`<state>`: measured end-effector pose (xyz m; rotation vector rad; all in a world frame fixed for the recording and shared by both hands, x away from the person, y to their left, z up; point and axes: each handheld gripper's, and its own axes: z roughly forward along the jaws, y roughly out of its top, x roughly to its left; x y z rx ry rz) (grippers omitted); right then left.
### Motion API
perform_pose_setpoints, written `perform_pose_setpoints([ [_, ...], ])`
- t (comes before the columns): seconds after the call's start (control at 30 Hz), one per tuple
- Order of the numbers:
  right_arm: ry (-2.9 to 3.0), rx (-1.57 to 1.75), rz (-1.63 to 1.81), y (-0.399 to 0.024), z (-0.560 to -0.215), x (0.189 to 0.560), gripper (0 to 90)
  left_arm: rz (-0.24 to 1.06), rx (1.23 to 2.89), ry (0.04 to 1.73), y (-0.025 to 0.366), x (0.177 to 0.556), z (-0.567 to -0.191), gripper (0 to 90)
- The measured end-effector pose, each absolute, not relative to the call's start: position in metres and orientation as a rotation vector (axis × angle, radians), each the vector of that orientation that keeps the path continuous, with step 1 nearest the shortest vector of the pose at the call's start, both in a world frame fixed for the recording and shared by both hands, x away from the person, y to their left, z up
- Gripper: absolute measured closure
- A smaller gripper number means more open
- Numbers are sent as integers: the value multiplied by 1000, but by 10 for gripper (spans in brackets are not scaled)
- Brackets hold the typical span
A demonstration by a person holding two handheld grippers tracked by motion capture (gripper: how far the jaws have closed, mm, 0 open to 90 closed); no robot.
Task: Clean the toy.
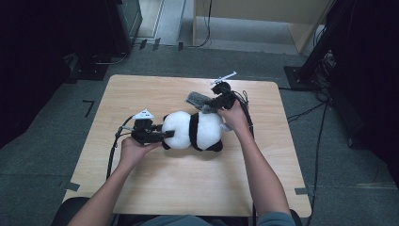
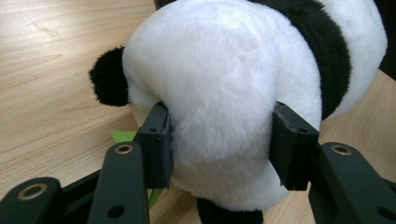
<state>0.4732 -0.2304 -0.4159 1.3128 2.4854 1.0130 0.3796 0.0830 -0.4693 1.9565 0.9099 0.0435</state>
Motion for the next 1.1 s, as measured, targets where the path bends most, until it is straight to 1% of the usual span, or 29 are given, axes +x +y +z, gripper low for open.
perform_pose_setpoints([
  [0.43, 2422, 1480, 1078, -274, -443, 470, 768, 41, 1956, 914, 84, 380, -470, 484],
  [0.57, 2386, 1471, 1053, -276, -434, 467, 768, 34, 1947, 919, 84, 381, -470, 482],
  [0.67, 2343, 1430, 1099, -276, -418, 460, 768, 35, 1946, 919, 84, 381, -470, 481],
  [0.87, 2344, 1343, 1166, -261, -393, 451, 769, 38, 1941, 923, 84, 381, -470, 479],
  [1.03, 2373, 1253, 1211, -232, -376, 446, 769, 39, 1944, 926, 83, 381, -469, 480],
  [1.1, 2404, 1204, 1222, -214, -372, 443, 769, 41, 1946, 928, 83, 381, -469, 480],
])
